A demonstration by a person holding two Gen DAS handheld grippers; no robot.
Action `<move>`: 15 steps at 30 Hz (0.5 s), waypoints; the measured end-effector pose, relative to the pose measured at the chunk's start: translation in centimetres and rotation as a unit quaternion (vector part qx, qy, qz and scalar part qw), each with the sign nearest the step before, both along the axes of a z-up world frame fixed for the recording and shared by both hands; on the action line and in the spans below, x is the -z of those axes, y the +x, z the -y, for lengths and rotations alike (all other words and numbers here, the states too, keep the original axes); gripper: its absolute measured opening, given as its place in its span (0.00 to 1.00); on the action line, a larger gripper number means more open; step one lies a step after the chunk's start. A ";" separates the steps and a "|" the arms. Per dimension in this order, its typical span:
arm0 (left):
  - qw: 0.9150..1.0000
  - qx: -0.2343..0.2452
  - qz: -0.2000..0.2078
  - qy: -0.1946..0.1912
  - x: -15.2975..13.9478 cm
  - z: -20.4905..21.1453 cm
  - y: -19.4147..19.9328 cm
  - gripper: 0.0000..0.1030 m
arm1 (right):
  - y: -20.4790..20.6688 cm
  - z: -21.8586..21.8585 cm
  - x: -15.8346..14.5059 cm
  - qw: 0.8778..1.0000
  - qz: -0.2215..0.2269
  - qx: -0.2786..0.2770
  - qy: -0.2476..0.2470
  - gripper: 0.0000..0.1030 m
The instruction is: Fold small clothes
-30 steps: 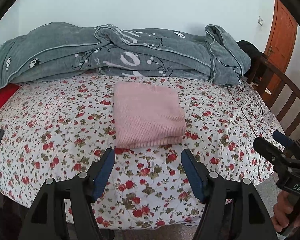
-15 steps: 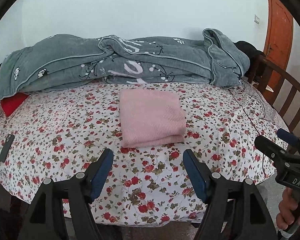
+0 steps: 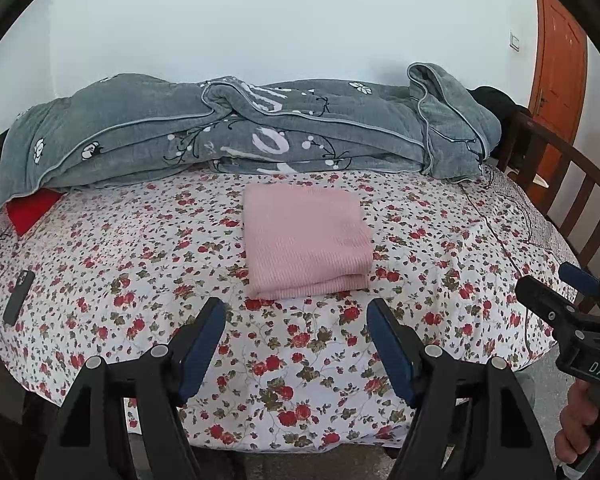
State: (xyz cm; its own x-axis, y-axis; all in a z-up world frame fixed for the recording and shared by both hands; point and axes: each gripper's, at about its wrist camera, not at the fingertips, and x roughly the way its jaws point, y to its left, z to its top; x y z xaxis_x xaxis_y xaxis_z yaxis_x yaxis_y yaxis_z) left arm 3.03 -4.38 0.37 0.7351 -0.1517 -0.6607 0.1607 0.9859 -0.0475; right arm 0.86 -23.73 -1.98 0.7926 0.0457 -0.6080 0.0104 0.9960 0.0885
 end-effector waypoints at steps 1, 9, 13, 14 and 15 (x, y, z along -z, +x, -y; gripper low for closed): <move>1.000 -0.002 -0.001 0.000 0.1 -0.1 0.0 0.70 | 0.0 0.1 -0.1 1.000 0.001 0.001 -0.001 1.00; 1.000 -0.013 -0.004 -0.005 0.3 -0.8 0.2 0.70 | -0.1 0.1 -0.2 1.000 0.002 0.001 -0.004 1.00; 1.000 -0.015 -0.004 0.002 0.4 -0.7 0.1 0.70 | -0.1 -0.1 -0.2 1.000 0.001 0.000 -0.006 1.00; 1.000 -0.015 -0.004 0.002 0.4 -0.8 0.2 0.70 | -0.1 -0.1 -0.2 1.000 0.001 -0.001 -0.006 1.00; 1.000 -0.015 -0.004 0.002 0.4 -0.7 0.2 0.70 | 0.0 -0.1 -0.2 1.000 0.002 -0.002 -0.007 1.00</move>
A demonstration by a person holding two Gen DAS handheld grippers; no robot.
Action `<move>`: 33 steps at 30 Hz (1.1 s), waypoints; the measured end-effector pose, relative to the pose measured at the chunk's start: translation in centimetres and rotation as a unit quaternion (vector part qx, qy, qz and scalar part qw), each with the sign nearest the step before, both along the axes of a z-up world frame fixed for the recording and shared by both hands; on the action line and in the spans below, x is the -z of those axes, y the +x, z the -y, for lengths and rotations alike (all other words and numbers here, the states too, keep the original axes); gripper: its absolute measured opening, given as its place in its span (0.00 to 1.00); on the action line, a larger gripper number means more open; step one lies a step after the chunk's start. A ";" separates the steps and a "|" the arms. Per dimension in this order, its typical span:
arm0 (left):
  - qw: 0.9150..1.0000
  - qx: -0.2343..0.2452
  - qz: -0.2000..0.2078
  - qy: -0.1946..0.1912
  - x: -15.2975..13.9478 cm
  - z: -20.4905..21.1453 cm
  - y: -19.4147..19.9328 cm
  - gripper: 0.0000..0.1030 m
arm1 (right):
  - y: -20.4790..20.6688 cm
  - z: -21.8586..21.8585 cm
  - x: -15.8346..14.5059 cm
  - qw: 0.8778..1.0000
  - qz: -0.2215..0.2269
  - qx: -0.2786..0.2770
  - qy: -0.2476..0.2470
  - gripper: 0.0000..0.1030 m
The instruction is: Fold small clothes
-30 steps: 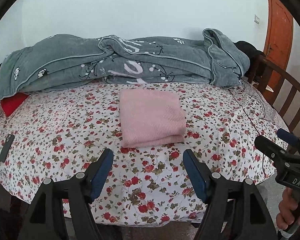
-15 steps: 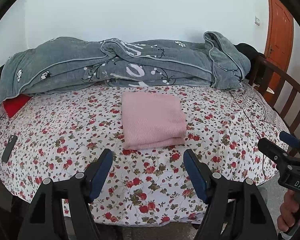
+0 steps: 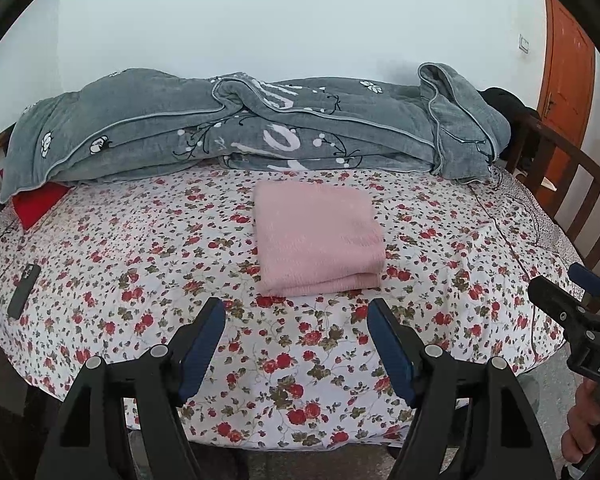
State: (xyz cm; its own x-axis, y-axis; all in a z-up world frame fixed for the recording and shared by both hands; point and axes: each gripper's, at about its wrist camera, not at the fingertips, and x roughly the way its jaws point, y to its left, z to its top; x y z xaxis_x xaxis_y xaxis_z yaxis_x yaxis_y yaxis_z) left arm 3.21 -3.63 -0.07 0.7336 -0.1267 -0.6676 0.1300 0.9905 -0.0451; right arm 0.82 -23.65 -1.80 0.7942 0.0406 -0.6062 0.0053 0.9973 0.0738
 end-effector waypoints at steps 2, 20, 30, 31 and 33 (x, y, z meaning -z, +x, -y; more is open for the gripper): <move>1.000 0.000 0.000 0.000 0.1 0.1 0.0 0.70 | 0.1 0.1 0.0 1.000 -0.001 -0.001 0.001 1.00; 1.000 -0.002 0.000 0.003 0.2 -0.1 0.0 0.70 | 0.1 -0.2 0.1 1.000 0.000 -0.005 0.006 1.00; 1.000 -0.004 0.002 0.003 0.1 -0.1 -0.3 0.70 | 0.0 -0.3 -0.3 1.000 0.003 -0.010 0.006 1.00; 1.000 -0.006 0.002 0.003 0.1 -0.1 -0.3 0.70 | -0.1 -0.4 -0.2 1.000 0.003 -0.009 0.006 1.00; 1.000 -0.007 0.000 0.003 0.1 -0.2 -0.3 0.70 | 0.0 -0.4 -0.2 1.000 0.003 -0.010 0.005 1.00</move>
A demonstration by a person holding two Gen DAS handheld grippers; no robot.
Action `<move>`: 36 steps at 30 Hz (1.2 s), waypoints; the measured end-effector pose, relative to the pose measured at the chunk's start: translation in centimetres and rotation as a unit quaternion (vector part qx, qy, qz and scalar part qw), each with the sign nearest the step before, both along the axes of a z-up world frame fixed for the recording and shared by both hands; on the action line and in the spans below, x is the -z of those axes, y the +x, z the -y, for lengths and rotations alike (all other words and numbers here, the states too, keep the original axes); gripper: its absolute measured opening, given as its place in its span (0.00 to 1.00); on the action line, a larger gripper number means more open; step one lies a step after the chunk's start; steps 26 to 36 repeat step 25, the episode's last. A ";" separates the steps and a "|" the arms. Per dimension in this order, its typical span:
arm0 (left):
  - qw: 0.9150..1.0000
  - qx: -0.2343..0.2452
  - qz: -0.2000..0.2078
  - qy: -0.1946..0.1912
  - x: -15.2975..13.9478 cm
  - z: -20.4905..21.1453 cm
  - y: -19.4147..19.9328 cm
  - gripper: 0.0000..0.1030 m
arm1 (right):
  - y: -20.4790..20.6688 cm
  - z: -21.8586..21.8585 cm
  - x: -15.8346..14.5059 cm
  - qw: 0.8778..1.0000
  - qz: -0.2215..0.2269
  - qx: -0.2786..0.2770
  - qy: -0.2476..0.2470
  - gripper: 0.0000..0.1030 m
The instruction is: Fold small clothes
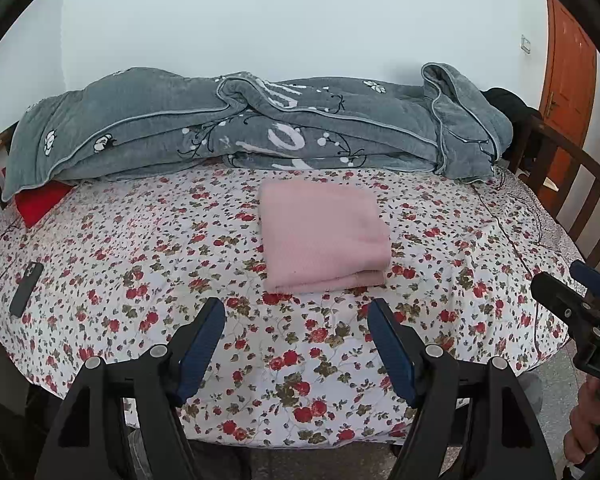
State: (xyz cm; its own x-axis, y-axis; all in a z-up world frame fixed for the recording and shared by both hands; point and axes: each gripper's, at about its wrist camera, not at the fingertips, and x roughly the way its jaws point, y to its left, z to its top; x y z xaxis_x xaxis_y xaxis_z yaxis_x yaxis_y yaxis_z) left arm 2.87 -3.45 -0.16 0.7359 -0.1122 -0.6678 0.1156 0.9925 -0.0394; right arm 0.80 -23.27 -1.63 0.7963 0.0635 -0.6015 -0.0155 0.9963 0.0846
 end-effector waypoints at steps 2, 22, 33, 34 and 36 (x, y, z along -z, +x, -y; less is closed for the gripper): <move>1.000 -0.002 0.000 -0.001 0.0 -0.1 0.0 0.70 | 0.0 0.0 0.1 1.000 -0.002 -0.002 0.000 1.00; 1.000 -0.005 0.011 -0.012 -0.3 0.0 0.3 0.70 | 0.6 -0.3 0.5 1.000 -0.003 -0.003 -0.017 1.00; 1.000 0.003 0.011 -0.011 -0.3 0.3 0.5 0.70 | 0.6 -0.4 0.3 1.000 -0.005 -0.015 -0.010 1.00; 1.000 0.003 0.011 -0.011 -0.3 0.3 0.5 0.70 | 0.6 -0.4 0.3 1.000 -0.005 -0.015 -0.010 1.00; 1.000 0.003 0.011 -0.011 -0.3 0.3 0.5 0.70 | 0.6 -0.4 0.3 1.000 -0.005 -0.015 -0.010 1.00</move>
